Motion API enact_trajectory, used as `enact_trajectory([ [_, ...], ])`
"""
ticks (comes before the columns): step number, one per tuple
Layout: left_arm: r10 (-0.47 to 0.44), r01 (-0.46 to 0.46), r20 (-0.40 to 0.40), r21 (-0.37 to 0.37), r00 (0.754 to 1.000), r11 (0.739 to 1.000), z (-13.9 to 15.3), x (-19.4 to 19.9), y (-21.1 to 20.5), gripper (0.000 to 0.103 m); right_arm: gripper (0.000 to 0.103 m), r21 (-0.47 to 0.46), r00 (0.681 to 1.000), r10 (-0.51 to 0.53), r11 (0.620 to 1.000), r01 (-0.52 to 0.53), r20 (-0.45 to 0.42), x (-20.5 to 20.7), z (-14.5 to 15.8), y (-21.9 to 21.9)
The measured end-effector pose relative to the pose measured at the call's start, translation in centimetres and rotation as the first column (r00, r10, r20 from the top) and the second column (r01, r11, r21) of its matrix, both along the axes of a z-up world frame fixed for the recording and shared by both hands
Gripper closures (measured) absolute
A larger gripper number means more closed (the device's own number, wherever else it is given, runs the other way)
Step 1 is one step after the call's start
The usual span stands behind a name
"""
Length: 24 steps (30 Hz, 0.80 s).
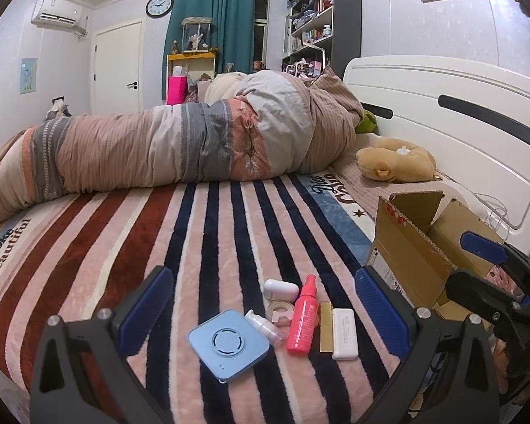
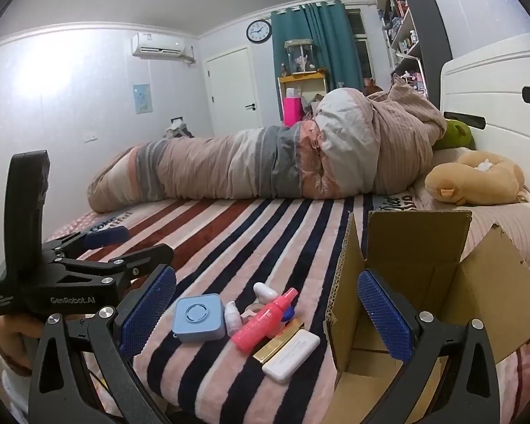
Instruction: Organize rigid objects
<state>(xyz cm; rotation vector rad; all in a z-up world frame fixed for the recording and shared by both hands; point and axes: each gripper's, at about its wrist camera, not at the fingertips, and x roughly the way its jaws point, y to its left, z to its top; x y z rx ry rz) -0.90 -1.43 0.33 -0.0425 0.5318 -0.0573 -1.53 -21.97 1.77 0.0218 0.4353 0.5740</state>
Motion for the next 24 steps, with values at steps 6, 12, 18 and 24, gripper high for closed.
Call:
enact_trajectory([
  [6,0.001,-0.001,0.001,-0.003,1.0,1.0,0.0,-0.1,0.1,0.0,0.0,0.017,1.0,-0.002,1.0,0.003,-0.015,0.0,-0.2,0.1],
  [12,0.001,-0.001,0.002,-0.003,1.0,1.0,0.0,-0.1,0.1,0.0,0.0,0.003,1.0,-0.002,1.0,0.002,-0.003,-0.6,0.3,-0.4],
  [18,0.001,-0.001,0.002,-0.003,1.0,1.0,0.0,-0.2,0.2,0.0,0.0,0.001,1.0,-0.003,1.0,0.003,-0.006,-0.2,-0.2,-0.2],
  [24,0.0,0.0,0.002,-0.004,1.0,1.0,0.0,-0.2,0.2,0.0,0.0,0.012,1.0,0.003,1.0,-0.003,-0.006,0.1,-0.4,0.2],
])
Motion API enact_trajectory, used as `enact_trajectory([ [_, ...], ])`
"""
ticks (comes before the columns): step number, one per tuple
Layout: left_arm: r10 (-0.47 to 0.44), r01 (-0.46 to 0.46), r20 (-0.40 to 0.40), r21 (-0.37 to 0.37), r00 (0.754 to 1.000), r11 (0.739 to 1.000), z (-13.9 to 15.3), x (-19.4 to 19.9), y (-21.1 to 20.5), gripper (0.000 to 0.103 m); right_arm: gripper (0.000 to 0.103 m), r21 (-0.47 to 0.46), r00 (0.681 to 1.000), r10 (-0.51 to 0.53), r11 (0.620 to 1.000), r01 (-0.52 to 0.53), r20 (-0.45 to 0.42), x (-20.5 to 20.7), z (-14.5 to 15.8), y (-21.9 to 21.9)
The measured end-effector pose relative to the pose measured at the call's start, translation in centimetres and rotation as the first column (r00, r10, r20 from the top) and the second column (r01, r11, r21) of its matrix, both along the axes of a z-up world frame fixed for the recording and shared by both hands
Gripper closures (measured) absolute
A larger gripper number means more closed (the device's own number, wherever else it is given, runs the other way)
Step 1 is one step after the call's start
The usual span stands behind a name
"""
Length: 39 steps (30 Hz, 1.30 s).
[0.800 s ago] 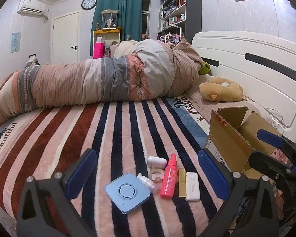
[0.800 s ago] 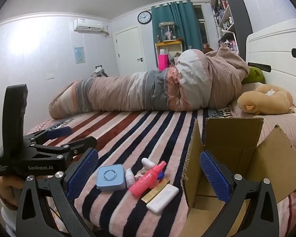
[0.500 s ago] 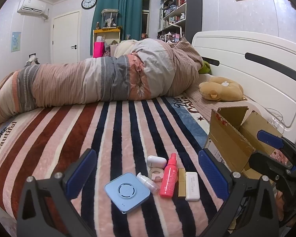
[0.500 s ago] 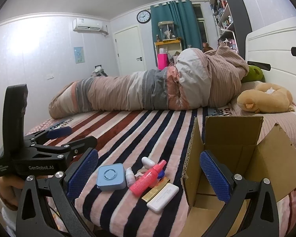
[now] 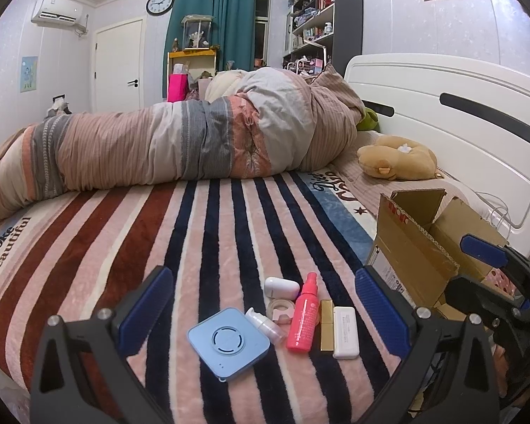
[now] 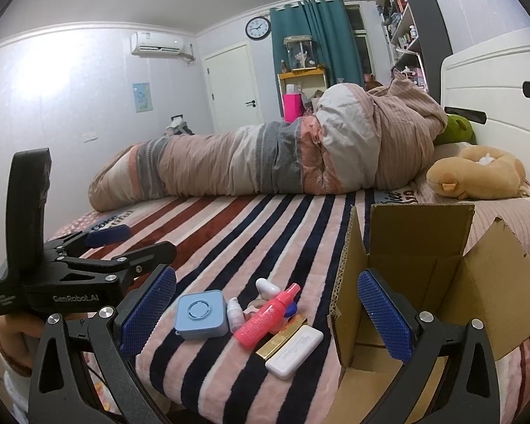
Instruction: Organize rigid objects
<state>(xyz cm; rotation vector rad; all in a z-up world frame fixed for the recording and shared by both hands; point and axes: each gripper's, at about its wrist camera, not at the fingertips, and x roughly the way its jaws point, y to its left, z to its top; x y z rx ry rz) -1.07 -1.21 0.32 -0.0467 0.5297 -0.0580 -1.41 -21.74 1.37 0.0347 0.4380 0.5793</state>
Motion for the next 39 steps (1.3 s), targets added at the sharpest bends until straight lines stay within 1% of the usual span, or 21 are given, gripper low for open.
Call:
enact_trajectory([
  [8,-0.006,0.006,0.0,-0.005,1.0,1.0,-0.1,-0.1,0.1,0.0,0.0,-0.009,1.0,-0.006,1.0,0.006,0.006,-0.1,0.0,0.2],
  [10,-0.005,0.005,-0.001,-0.008,1.0,1.0,-0.3,-0.1,0.3,0.0,0.007,-0.008,1.0,-0.015,1.0,0.015,0.009,-0.1,0.1,0.2],
  [11,-0.006,0.006,0.001,-0.01,1.0,1.0,-0.3,-0.2,0.3,0.0,0.013,-0.007,1.0,-0.023,1.0,0.023,0.007,-0.1,0.1,0.3],
  [13,-0.005,0.005,0.002,-0.01,1.0,1.0,-0.3,-0.1,0.3,0.0,0.013,-0.002,1.0,-0.024,1.0,0.024,0.01,-0.2,0.5,0.2],
  [14,-0.002,0.002,0.003,-0.012,1.0,1.0,-0.3,-0.1,0.5,0.0,0.015,-0.003,1.0,-0.023,1.0,0.023,0.013,-0.2,0.6,0.4],
  [17,0.017,-0.017,0.007,-0.021,1.0,1.0,-0.6,-0.2,1.9,0.0,0.032,-0.025,0.999,-0.006,1.0,0.007,0.044,-0.4,1.0,1.6],
  [18,0.026,-0.025,0.007,-0.029,1.0,0.999,-0.7,-0.2,2.7,0.0,0.036,-0.044,0.999,0.005,0.999,-0.004,0.039,-0.3,1.1,2.4],
  [19,0.032,-0.031,0.006,-0.034,0.999,0.999,-0.9,-0.3,3.2,0.0,0.036,-0.064,0.999,0.023,0.998,-0.021,0.033,-0.1,0.9,3.5],
  [21,0.047,-0.047,0.001,-0.034,0.999,0.998,-1.2,-0.2,4.6,0.0,0.036,-0.109,0.998,0.05,0.993,-0.053,-0.027,0.7,-0.1,5.3],
  [23,0.048,-0.048,-0.002,-0.031,0.999,0.998,-1.8,-0.2,5.5,0.001,0.036,-0.134,0.99,0.075,0.987,-0.09,-0.118,1.9,-1.7,7.3],
  [25,0.04,-0.04,-0.011,-0.047,0.999,0.998,-2.3,0.1,6.3,0.001,0.036,-0.171,0.977,0.052,0.981,-0.088,-0.205,3.4,-3.8,8.7],
  [27,0.027,-0.028,-0.019,-0.066,0.999,0.997,-2.7,0.4,6.8,0.001,0.036,-0.184,0.963,0.002,0.981,-0.054,-0.268,5.3,-5.9,9.4],
  [29,0.019,-0.02,-0.022,-0.07,1.0,0.997,-3.2,0.7,7.2,0.001,0.038,-0.182,0.942,-0.024,0.983,-0.04,-0.336,6.8,-7.8,9.1],
  [30,0.016,-0.018,-0.027,-0.071,1.0,0.997,-3.5,0.9,7.3,0.001,0.042,-0.169,0.92,-0.024,0.985,-0.046,-0.39,7.4,-8.7,8.8],
  [31,0.014,-0.016,-0.032,-0.073,0.999,0.997,-3.7,1.1,7.3,0.001,0.044,-0.154,0.902,-0.019,0.987,-0.053,-0.43,8.0,-9.7,8.7],
  [32,0.011,-0.014,-0.039,-0.077,0.999,0.997,-4.0,1.4,7.4,0.001,0.046,-0.168,0.88,-0.027,0.984,-0.061,-0.474,8.2,-10.2,8.6],
  [33,0.008,-0.012,-0.047,-0.081,0.999,0.997,-4.2,1.8,7.4,0.001,0.047,-0.175,0.868,-0.034,0.983,-0.061,-0.495,8.7,-11.0,8.6],
  [35,0.004,-0.009,-0.058,-0.084,0.998,0.996,-4.7,2.3,7.5,0.001,0.051,-0.182,0.865,-0.049,0.982,-0.049,-0.499,9.5,-12.3,8.7],
  [37,0.001,-0.007,-0.074,-0.09,0.997,0.996,-5.2,2.9,7.5,0.001,0.052,-0.179,0.878,-0.05,0.983,-0.041,-0.476,10.0,-12.6,8.5],
  [38,0.001,-0.008,-0.081,-0.092,0.997,0.996,-5.5,3.1,7.6,0.001,0.053,-0.182,0.879,-0.052,0.983,-0.039,-0.475,10.1,-12.5,8.6],
  [39,0.0,-0.008,-0.087,-0.093,0.996,0.996,-5.7,3.3,7.6,0.001,0.059,-0.195,0.882,-0.059,0.98,-0.037,-0.468,10.4,-12.5,8.7],
])
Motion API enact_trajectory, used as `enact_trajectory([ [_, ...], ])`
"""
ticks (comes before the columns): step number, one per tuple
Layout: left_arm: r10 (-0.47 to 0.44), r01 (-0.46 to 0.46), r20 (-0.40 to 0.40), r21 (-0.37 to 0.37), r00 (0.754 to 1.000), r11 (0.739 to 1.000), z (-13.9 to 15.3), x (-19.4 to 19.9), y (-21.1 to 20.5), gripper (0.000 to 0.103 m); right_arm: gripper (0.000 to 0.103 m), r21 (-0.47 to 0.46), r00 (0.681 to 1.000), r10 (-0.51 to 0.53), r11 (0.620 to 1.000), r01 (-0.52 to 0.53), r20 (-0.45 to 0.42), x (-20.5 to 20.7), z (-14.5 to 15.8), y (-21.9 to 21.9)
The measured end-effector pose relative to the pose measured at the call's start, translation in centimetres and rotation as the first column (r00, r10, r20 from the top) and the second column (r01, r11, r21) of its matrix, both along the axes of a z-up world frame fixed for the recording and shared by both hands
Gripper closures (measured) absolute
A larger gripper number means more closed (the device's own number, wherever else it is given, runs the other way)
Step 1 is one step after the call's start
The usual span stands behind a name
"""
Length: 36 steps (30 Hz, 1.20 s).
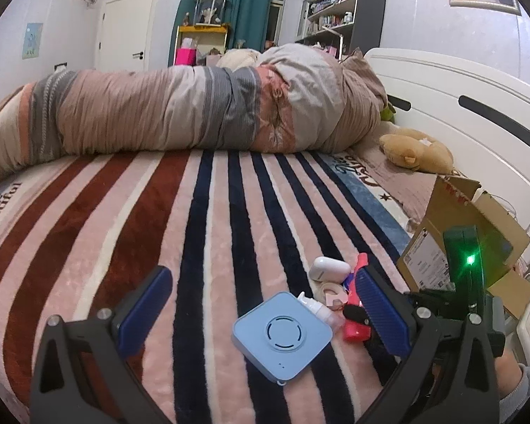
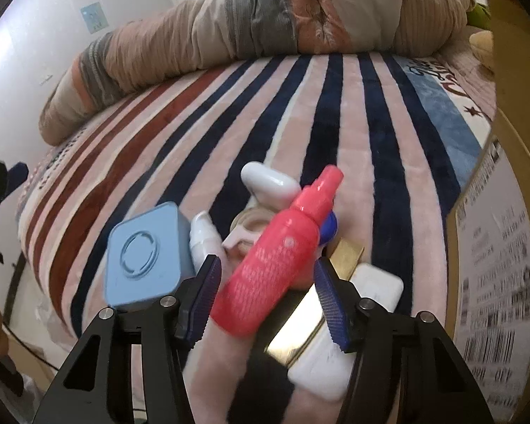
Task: Organize rigid objects
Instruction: 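Grasp the pink spray bottle with the right gripper, then carry the pink spray bottle into the cardboard box and release it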
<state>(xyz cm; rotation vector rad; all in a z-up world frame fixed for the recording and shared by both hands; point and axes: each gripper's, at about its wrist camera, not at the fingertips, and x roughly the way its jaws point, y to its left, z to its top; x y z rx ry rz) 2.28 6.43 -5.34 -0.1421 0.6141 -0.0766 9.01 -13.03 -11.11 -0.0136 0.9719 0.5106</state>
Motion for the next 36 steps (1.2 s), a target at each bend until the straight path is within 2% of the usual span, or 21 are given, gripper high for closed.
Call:
enact_trajectory([
  [5,0.002,-0.002,-0.023,-0.001,1.0,1.0,-0.8,0.7,0.2,0.001,0.065,-0.081,0.999,0.045,0.996,-0.044,0.02,0.9,-0.6,1.7],
  [9,-0.025,0.023,-0.048,-0.046,0.999,0.999,-1.7,1.6,0.6,0.001,0.066,-0.12,0.997,0.075,0.99,-0.073,0.01,1.1,-0.6,2.5],
  [14,-0.096,0.089,-0.065,-0.1,0.993,0.991,-2.5,2.4,0.0,0.001,0.074,-0.073,0.994,0.082,0.994,-0.076,0.079,0.3,0.5,2.6],
  [16,-0.14,0.13,-0.058,-0.144,0.988,0.981,-2.5,2.8,-0.3,0.001,0.075,-0.085,0.989,0.093,0.993,-0.083,0.117,-0.6,1.0,2.8],
  [20,-0.261,0.253,-0.018,-0.19,0.965,0.949,-0.9,3.4,-1.7,0.003,0.075,-0.021,0.976,0.132,0.991,-0.13,0.175,-2.2,2.7,2.4],
  [21,-0.277,0.271,-0.008,-0.188,0.961,0.944,-0.5,3.2,-2.0,0.006,0.075,-0.003,0.971,0.146,0.989,-0.148,0.19,-2.6,3.4,2.4],
  [22,-0.305,0.301,0.007,-0.19,0.952,0.935,0.3,3.1,-2.5,0.016,0.075,0.013,0.965,0.159,0.986,-0.165,0.207,-3.0,4.2,2.3],
  [24,-0.367,0.367,0.042,-0.209,0.929,0.906,2.0,2.7,-3.1,0.027,0.075,0.046,0.951,0.187,0.978,-0.204,0.245,-3.9,6.1,2.0],
  [25,-0.388,0.391,0.055,-0.209,0.92,0.896,2.8,2.5,-3.5,0.029,0.075,0.057,0.944,0.195,0.974,-0.217,0.265,-4.2,7.0,1.9],
  [28,-0.446,0.456,0.097,-0.19,0.89,0.87,5.7,1.7,-5.0,0.048,0.075,0.089,0.922,0.212,0.964,-0.252,0.324,-5.6,9.9,1.2],
  [30,-0.479,0.492,0.109,-0.167,0.871,0.855,7.6,1.3,-6.3,0.055,0.075,0.114,0.907,0.218,0.955,-0.275,0.361,-6.3,11.8,0.4],
  [32,-0.503,0.516,0.123,-0.13,0.856,0.847,9.6,0.9,-8.1,0.072,0.075,0.132,0.892,0.216,0.949,-0.288,0.397,-7.0,13.4,-0.9],
  [33,-0.499,0.512,0.128,-0.107,0.857,0.852,10.4,0.6,-9.0,0.076,0.075,0.138,0.885,0.205,0.949,-0.285,0.417,-7.4,14.1,-1.7],
  [36,-0.531,0.544,0.143,-0.072,0.835,0.836,12.5,0.1,-12.0,0.076,0.075,0.149,0.874,0.161,0.955,-0.255,0.459,-8.2,15.8,-4.5],
])
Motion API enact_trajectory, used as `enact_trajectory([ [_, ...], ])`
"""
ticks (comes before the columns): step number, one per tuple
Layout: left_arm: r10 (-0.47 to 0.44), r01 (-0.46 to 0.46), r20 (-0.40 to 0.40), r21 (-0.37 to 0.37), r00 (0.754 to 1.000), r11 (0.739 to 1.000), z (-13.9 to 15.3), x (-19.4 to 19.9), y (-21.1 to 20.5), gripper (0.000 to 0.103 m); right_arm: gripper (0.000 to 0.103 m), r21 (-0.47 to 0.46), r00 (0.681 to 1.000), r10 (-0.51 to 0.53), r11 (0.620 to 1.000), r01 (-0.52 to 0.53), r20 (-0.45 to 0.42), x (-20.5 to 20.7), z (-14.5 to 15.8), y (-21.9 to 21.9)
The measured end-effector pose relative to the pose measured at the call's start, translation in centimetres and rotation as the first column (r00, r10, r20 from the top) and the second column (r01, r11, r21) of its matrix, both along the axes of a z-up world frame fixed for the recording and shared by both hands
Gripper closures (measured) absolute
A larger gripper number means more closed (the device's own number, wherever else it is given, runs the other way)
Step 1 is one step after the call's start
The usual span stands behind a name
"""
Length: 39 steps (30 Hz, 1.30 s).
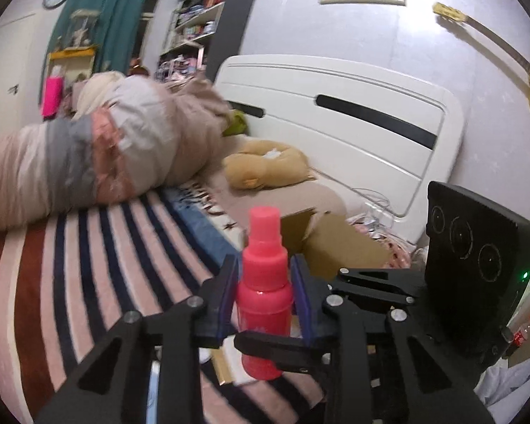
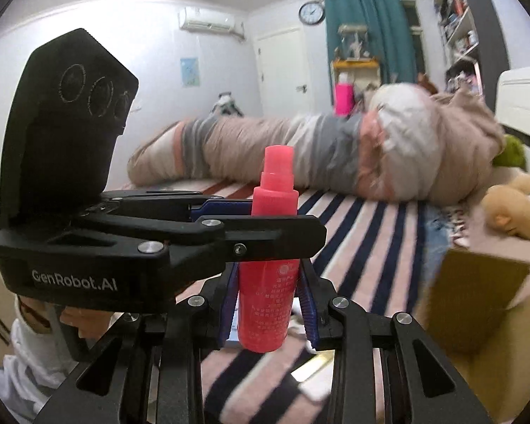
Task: Organize rigid objects
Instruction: 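Carry the pink spray bottle into the cardboard box and release it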
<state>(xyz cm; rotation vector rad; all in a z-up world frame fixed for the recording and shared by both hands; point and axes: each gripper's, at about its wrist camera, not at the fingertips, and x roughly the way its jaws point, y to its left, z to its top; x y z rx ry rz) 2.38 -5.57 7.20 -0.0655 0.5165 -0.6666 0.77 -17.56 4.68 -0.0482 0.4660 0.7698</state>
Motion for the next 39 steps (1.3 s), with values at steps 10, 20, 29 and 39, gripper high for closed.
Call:
enact_trajectory([
  [10,-0.154,0.156,-0.031,0.077,0.988,0.985,2.1,2.4,-11.7,0.076,0.075,0.07,0.986,-0.166,0.984,0.165,-0.001,0.0,1.4,-10.9],
  [20,-0.189,0.224,-0.247,0.123,0.95,0.967,-5.1,7.4,-16.6,0.075,0.075,-0.054,0.947,-0.256,0.967,0.25,-0.193,4.3,-4.4,-13.9],
  [29,-0.141,0.189,-0.254,0.176,0.957,0.966,-6.2,7.8,-16.5,0.052,0.072,-0.096,0.919,-0.305,0.952,0.29,-0.251,5.2,-6.1,-14.3],
  [39,-0.028,0.044,-0.157,0.095,0.987,0.995,-1.8,5.2,-8.7,0.032,0.005,-0.072,0.939,-0.307,0.951,0.299,-0.157,1.8,-2.9,-12.2],
])
